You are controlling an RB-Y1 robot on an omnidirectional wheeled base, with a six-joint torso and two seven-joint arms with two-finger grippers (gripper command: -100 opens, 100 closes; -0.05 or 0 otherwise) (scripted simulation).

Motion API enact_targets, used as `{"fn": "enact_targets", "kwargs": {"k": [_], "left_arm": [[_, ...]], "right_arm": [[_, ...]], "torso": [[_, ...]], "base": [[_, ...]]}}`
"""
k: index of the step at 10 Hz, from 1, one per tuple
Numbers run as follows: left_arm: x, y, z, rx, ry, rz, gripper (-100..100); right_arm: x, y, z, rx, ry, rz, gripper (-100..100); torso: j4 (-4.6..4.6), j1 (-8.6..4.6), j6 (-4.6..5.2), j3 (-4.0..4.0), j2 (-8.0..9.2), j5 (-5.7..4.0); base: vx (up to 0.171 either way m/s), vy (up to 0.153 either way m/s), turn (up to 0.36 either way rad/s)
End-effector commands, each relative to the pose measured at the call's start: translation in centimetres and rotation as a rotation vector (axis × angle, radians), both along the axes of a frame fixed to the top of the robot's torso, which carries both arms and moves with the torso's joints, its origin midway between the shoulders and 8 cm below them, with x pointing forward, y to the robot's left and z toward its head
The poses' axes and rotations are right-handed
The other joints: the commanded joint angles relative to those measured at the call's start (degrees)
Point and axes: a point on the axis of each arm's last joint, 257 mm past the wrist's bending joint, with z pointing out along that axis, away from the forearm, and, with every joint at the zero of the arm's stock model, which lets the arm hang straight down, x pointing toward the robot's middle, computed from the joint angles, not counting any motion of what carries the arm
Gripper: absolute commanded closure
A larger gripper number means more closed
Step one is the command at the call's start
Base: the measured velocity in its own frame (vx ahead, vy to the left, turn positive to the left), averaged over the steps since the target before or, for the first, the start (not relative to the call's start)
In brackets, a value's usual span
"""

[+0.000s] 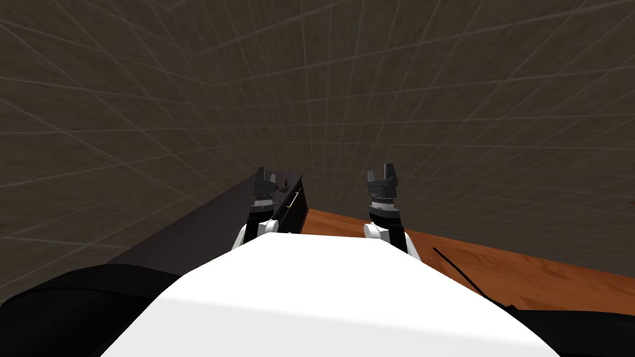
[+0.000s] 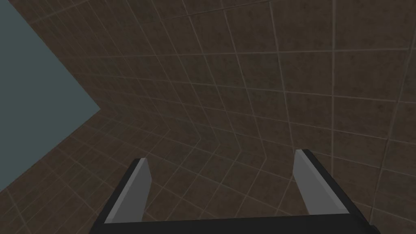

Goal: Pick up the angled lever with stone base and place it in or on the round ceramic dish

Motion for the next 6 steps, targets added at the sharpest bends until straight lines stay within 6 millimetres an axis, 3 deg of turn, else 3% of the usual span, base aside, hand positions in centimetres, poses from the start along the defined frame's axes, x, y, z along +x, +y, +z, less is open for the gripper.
{"fn": "enact_targets", "kwargs": {"k": [1, 6], "left_arm": [[-0.3, 0.1, -1.2, 0.057, 0.044, 0.004, -100], [-1.3, 1.1, -4.8, 0.198, 0.172, 0.036, -100]], "right_arm": [[0.0, 0.0, 0.0, 0.0, 0.0, 0.0, 0], [0.0, 0.0, 0.0, 0.0, 0.0, 0.0, 0]], "torso": [[0.0, 0.0, 0.0, 0.0, 0.0, 0.0], [0.04, 0.04, 0.0, 0.09, 0.16, 0.01]], "base": [[-0.024, -0.014, -0.036], [-0.037, -0.001, -0.019]]}}
